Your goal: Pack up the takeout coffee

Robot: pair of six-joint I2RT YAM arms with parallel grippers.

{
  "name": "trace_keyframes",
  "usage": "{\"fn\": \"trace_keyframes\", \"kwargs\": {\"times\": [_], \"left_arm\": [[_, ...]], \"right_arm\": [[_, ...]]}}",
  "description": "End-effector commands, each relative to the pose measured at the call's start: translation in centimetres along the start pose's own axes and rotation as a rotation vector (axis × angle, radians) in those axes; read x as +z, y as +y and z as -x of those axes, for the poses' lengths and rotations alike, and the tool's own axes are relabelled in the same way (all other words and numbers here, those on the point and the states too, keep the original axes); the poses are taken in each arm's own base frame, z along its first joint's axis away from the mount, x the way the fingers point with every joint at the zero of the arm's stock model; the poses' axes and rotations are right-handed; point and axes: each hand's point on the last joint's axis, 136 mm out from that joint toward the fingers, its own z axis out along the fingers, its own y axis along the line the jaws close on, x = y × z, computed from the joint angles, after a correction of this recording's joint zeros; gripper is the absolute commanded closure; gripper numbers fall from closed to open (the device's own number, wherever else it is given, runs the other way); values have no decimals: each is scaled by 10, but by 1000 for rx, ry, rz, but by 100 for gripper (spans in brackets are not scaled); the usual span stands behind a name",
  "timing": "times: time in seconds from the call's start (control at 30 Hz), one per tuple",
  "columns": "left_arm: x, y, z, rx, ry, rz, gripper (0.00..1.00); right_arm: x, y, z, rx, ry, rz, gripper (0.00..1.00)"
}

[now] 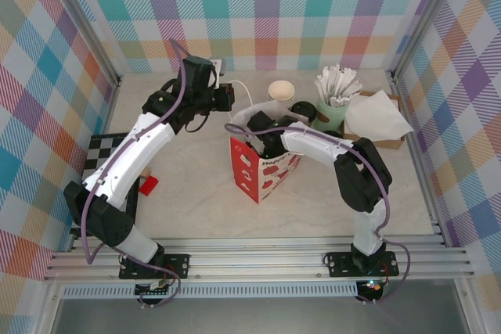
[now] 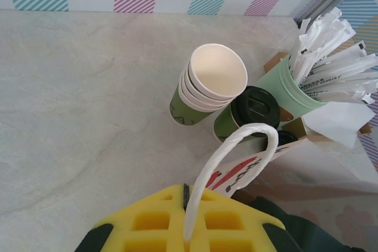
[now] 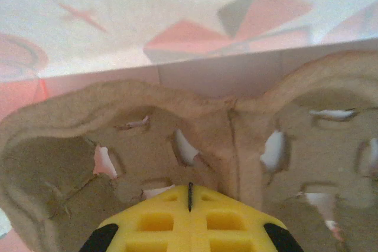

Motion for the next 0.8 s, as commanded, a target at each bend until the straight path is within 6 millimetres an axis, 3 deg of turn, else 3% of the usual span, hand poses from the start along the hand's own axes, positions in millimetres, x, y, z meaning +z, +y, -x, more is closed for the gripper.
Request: {"fn": "trace_keyframes", "kwargs": {"times": [0.0,0.1,0.27,0.33,0.4,0.57,0.67,0.77], "left_arm": [[-1,-2,10,34,-9,-22,100],[0,-5,9,48,-6,-35,100],[0,-6,6,47,-1,-53,100],[1,-6,4,47,5,-53,100],[1,-6,3,47,9,-55,100],[1,-5,1,46,16,-50,100],[1,-5,1,44,13,-51,100],[2,-6,0,44,15,-57,100]], "right_arm": [[-19,-4,8,-23,-30,-25,100],[-14,-5,0,-32,-7,-27,100],[26,-7,-15,-3,72,-10,100],[34,-7,-13,-3,87,-10,99],[27,-6,-1,-5,54,-9,99],[-15,-2,22,-30,-43,-10,94],[-27,-3,15,-34,-53,-20,93],[-13,-7,-1,-32,-9,-35,93]]}}
